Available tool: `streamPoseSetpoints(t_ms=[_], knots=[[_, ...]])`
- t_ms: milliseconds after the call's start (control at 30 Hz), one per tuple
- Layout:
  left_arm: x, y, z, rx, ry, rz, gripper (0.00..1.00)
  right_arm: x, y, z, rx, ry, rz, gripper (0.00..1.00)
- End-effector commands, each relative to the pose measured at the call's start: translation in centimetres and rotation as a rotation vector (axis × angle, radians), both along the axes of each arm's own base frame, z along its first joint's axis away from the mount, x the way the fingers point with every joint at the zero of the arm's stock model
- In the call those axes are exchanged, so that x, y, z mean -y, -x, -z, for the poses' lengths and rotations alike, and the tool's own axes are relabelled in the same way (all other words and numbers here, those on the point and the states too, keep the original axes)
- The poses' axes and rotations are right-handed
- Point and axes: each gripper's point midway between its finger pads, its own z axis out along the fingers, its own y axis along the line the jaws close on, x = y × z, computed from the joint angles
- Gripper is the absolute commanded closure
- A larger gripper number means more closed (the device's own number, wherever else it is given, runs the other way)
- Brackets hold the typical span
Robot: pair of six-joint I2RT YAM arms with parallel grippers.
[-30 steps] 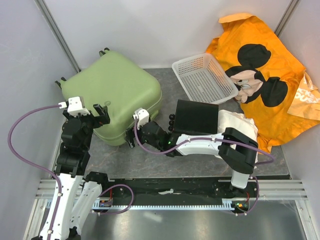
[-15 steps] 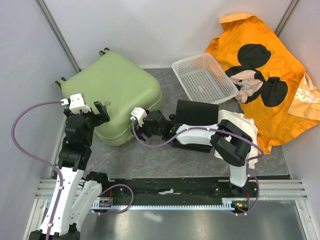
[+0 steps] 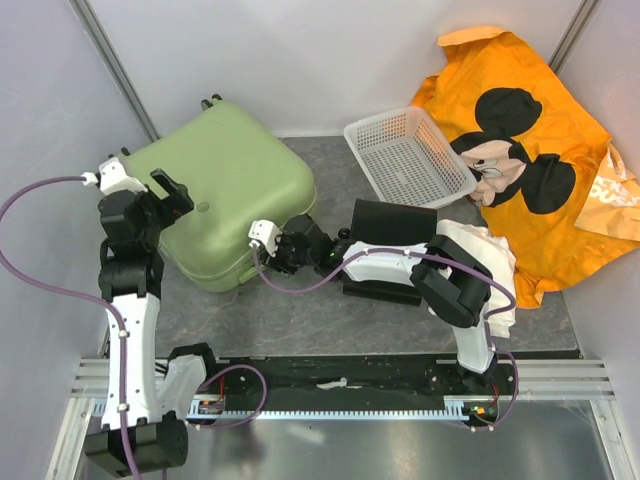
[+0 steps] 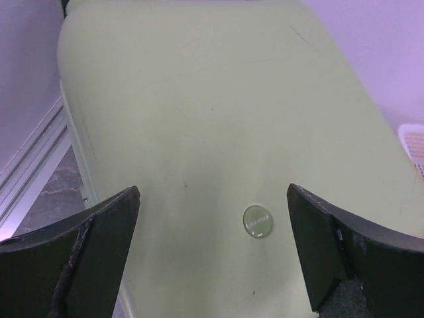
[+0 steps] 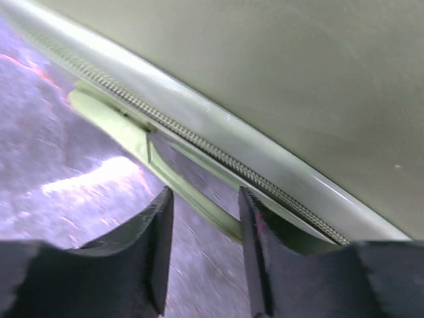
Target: Open, take out, and arrange the luggage
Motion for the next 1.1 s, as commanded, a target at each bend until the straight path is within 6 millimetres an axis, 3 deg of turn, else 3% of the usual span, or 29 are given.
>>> streamPoseSetpoints(t_ms=[0,100,267,367,467,500,567,600,733,767,833,867,933,967,1000,1033,1067], knots=[[-2.2,0.0,-2.0,0.048,0.08,-0.067,0.01,-4.1,6.2,1.3,-0.133,-0.051,-0.16,0.56],[-5.0,0.8,-1.4,0.042,0.064,-0.196,0.01,-5.5,9.3,0.8,-0.161,-0.079,-0.212,0.58],[-6.1,1.4,0.1,0.014,0.07,-0.244,0.01,-7.7,15.1,-1.1,-0.235,-0.154,-0.312,0.59],[-7.0,1.9,0.8,-0.011,0.031,-0.276,0.01,-8.9,18.4,-3.6,-0.267,-0.209,-0.374,0.58],[-8.2,2.4,1.8,-0.07,-0.019,-0.314,0.01,-9.0,20.7,-7.9,-0.317,-0.285,-0.429,0.52],[-8.6,2.5,1.9,-0.079,-0.031,-0.331,0.01,-8.5,21.0,-10.9,-0.309,-0.334,-0.442,0.48],[-9.3,2.8,2.2,-0.087,-0.046,-0.361,0.01,-7.5,21.0,-13.9,-0.279,-0.374,-0.435,0.31],[-9.5,2.9,2.5,-0.089,-0.047,-0.366,0.01,-6.3,20.8,-17.0,-0.244,-0.412,-0.423,0.21],[-9.2,1.9,2.3,-0.033,-0.02,-0.313,0.01,-2.6,17.1,-23.6,-0.159,-0.506,-0.278,0.06],[-9.0,1.7,2.2,-0.026,-0.012,-0.294,0.01,-1.2,13.9,-24.6,-0.185,-0.54,-0.195,0.05],[-8.4,0.7,2.4,-0.026,0.006,-0.239,0.02,0.8,10.3,-26.6,-0.208,-0.595,-0.125,0.02],[-8.5,0.5,2.5,-0.032,0.009,-0.234,0.02,2.3,6.6,-28.0,-0.191,-0.627,-0.059,0.02],[-8.3,-0.4,2.9,-0.043,0.028,-0.196,0.02,2.7,2.8,-26.5,-0.233,-0.593,0.024,0.02],[-8.2,-0.7,3.1,-0.044,0.039,-0.175,0.02,3.5,0.3,-27.5,-0.232,-0.615,0.052,0.02],[-7.3,-1.3,3.0,-0.038,0.068,-0.113,0.02,3.0,-1.6,-25.4,-0.29,-0.6,0.084,0.02],[-7.6,-1.9,3.8,-0.051,0.119,-0.105,0.02,2.8,-2.9,-24.8,-0.318,-0.601,0.095,0.02],[-7.3,-2.2,4.0,-0.049,0.145,-0.08,0.02,2.7,-5.4,-23.6,-0.351,-0.596,0.111,0.02]])
